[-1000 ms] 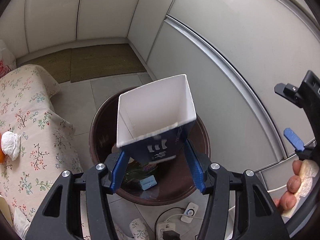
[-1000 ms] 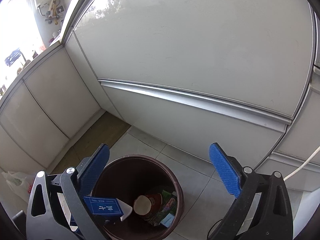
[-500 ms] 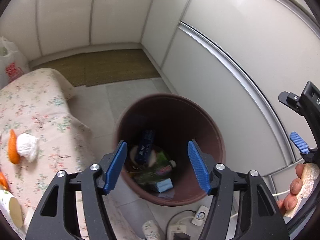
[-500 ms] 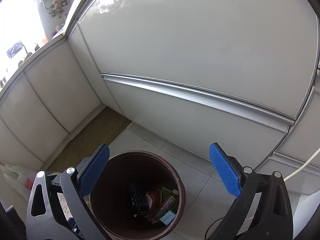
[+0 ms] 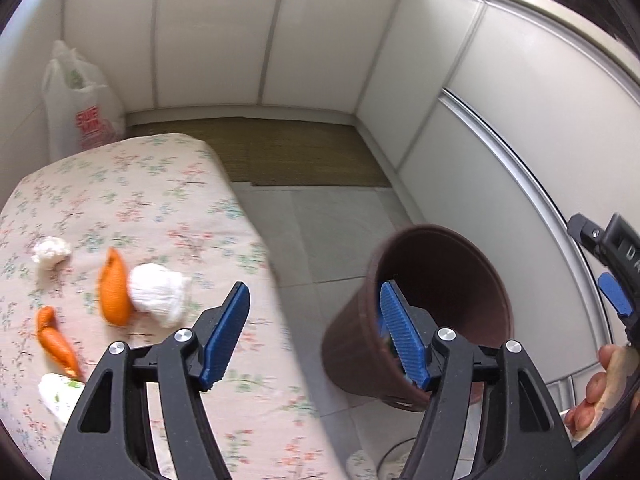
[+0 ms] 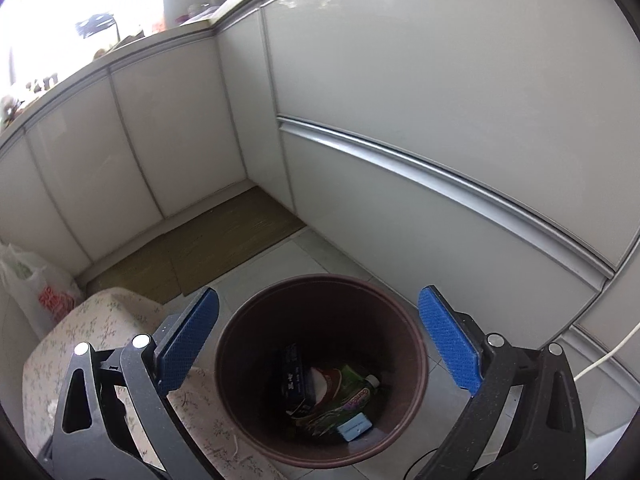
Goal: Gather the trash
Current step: 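Move both tools back over the table toward the orange peels and cup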
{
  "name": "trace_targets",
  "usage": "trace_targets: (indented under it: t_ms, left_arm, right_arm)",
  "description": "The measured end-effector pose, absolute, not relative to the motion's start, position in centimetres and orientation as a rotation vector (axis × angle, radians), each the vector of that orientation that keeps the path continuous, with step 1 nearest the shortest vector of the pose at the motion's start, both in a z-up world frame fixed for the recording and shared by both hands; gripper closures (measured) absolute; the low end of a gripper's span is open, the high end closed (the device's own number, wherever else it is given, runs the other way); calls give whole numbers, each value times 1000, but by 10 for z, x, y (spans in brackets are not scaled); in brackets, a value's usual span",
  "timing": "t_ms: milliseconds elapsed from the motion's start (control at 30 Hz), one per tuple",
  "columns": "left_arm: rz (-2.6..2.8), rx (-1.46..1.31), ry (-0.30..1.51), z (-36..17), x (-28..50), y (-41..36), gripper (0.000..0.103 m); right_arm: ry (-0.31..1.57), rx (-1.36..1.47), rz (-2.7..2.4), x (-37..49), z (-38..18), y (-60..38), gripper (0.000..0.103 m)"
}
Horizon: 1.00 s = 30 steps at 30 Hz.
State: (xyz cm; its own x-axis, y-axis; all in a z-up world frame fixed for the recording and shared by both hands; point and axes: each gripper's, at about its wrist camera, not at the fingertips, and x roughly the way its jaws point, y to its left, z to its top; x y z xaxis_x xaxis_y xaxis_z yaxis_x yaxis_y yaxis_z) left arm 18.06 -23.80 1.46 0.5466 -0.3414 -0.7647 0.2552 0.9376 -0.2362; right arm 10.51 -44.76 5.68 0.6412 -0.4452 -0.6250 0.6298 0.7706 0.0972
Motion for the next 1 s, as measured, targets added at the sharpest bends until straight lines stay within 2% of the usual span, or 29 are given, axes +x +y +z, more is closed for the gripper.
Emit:
trace_targets:
  t_ms: [567,1000]
  left_arm:
    - [-118,-173,933,4,173,-81,34]
    - [89,-304,991,-25,174,44,33]
  right_arm:
    - [702,0,-322,155,32,-281,7]
    - [790,-174,-47,177,-2,-169,7]
